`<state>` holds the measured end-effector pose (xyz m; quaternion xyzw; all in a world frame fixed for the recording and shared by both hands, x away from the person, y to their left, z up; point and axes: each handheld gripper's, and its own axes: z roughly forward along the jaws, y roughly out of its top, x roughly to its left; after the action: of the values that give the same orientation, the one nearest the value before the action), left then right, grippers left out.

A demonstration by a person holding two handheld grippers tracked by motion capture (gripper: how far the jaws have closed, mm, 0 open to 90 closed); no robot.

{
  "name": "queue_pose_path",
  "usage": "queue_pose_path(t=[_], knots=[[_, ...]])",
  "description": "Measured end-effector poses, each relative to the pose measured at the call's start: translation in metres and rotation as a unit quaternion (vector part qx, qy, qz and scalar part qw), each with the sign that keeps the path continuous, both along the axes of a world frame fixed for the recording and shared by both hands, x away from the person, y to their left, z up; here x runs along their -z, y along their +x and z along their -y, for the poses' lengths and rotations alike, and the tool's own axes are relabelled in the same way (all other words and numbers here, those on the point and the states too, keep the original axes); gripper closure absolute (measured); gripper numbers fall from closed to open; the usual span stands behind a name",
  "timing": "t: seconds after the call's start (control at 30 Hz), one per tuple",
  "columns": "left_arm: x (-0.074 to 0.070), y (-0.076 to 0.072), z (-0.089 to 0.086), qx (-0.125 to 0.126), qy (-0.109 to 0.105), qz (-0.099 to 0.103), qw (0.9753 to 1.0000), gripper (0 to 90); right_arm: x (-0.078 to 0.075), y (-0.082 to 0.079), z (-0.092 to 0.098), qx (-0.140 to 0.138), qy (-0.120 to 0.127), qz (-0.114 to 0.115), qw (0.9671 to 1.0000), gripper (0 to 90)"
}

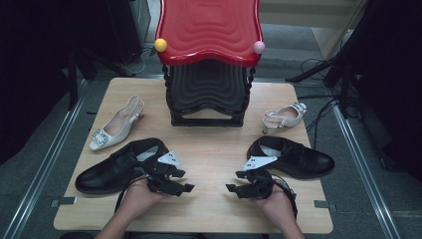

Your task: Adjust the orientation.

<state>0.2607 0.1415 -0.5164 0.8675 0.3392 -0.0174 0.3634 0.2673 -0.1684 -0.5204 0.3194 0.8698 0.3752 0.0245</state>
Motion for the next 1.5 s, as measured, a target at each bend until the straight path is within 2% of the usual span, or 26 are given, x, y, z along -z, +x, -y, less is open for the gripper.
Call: queue_pose_path(t=[0.07,0.1,0.17,0.2,0.23,0.27,0.3,0.33,0.43,0.53,0.57,0.7,0.73,0.83,0.9,1.0,1.03,1.1,1.17,1.2,1.23,1.27,1.3,1.4,1.5], knots=[[-0.002,-0.002,0.002,0.009,-0.004,0.000,1.0000,24.2,0.000,0.000,0.000,0.001,0.000,-0.001,1.0000,38.4],[-0.002,-0.003,0.005,0.024,-0.003,-0.005,0.9997,20.2,0.000,0.001,0.002,0.005,0.000,0.000,1.0000,37.9],[-0.002,-0.005,0.006,0.025,-0.003,-0.001,0.9997,19.6,-0.001,0.001,0.003,0.007,0.002,-0.001,1.0000,37.7],[-0.004,-0.006,0.008,0.024,0.002,0.011,0.9997,19.6,-0.001,0.002,0.004,0.007,0.003,0.000,1.0000,37.6],[-0.006,-0.010,0.008,0.021,0.005,0.039,0.9990,22.5,-0.002,0.002,0.004,0.009,0.005,0.000,0.9999,37.3],[-0.007,-0.011,0.009,0.021,0.001,0.043,0.9989,31.2,-0.002,0.003,0.006,0.012,0.007,0.001,0.9999,37.2],[-0.009,-0.011,0.008,0.027,-0.008,0.037,0.9989,42.0,-0.003,0.005,0.007,0.013,0.012,0.004,0.9998,37.0],[-0.009,-0.011,0.008,0.033,-0.002,0.039,0.9987,47.0,-0.003,0.006,0.007,0.013,0.015,0.004,0.9998,36.7],[-0.007,-0.012,0.006,0.036,0.004,0.029,0.9989,51.8,-0.002,0.008,0.007,0.014,0.017,0.001,0.9998,36.3],[-0.005,-0.013,-0.003,0.033,-0.008,0.032,0.9989,54.7,-0.001,0.009,0.007,0.014,0.015,-0.002,0.9998,35.8],[-0.005,-0.011,-0.007,0.028,-0.013,0.027,0.9992,55.0,-0.001,0.009,0.007,0.012,0.019,-0.001,0.9997,35.7],[-0.006,-0.006,-0.011,0.017,-0.006,0.014,0.9997,50.0,-0.001,0.010,0.006,0.013,0.022,-0.001,0.9997,35.3],[-0.007,-0.006,-0.012,0.014,0.001,0.017,0.9998,48.9,-0.002,0.009,0.005,0.013,0.022,0.001,0.9997,35.3],[-0.008,-0.007,-0.014,0.015,0.005,0.015,0.9998,46.8,-0.002,0.010,0.003,0.011,0.020,0.003,0.9997,35.0],[-0.010,-0.008,-0.015,0.011,0.015,0.016,0.9997,44.1,-0.001,0.012,-0.001,0.006,0.012,0.003,0.9999,35.1],[-0.011,-0.008,-0.016,0.004,0.013,0.009,0.9999,42.7,-0.003,0.011,-0.002,0.005,0.011,0.007,0.9999,35.2],[-0.011,-0.008,-0.016,0.004,0.012,0.008,0.9999,43.9,-0.005,0.010,-0.002,0.005,0.019,0.007,0.9998,35.1],[-0.011,-0.011,-0.018,0.017,0.014,0.024,0.9995,49.0,-0.006,0.007,-0.002,0.008,0.029,0.005,0.9996,34.8],[-0.012,-0.011,-0.019,0.015,0.013,0.023,0.9995,52.5,-0.006,0.003,-0.003,0.005,0.029,0.006,0.9996,34.6],[-0.013,-0.011,-0.020,0.011,0.010,0.022,0.9996,52.5,-0.006,0.003,-0.003,0.005,0.029,0.006,0.9996,34.6],[-0.015,-0.010,-0.023,0.002,-0.005,0.021,0.9998,54.1,-0.006,0.000,-0.004,0.003,0.023,0.007,0.9997,34.6],[-0.015,-0.010,-0.023,0.002,-0.005,0.021,0.9998,54.4,-0.006,-0.002,-0.004,0.002,0.020,0.007,0.9998,34.7],[-0.016,-0.010,-0.024,0.001,-0.008,0.023,0.9997,54.4,-0.006,-0.002,-0.004,0.002,0.020,0.007,0.9998,34.7],[-0.020,-0.006,-0.031,-0.017,0.006,0.017,0.9997,48.4,-0.005,-0.004,-0.007,-0.006,0.016,0.007,0.9998,34.8],[-0.023,-0.005,-0.034,-0.026,-0.001,0.013,0.9996,44.6,-0.001,-0.001,-0.009,-0.005,0.009,0.002,0.9999,34.6]])
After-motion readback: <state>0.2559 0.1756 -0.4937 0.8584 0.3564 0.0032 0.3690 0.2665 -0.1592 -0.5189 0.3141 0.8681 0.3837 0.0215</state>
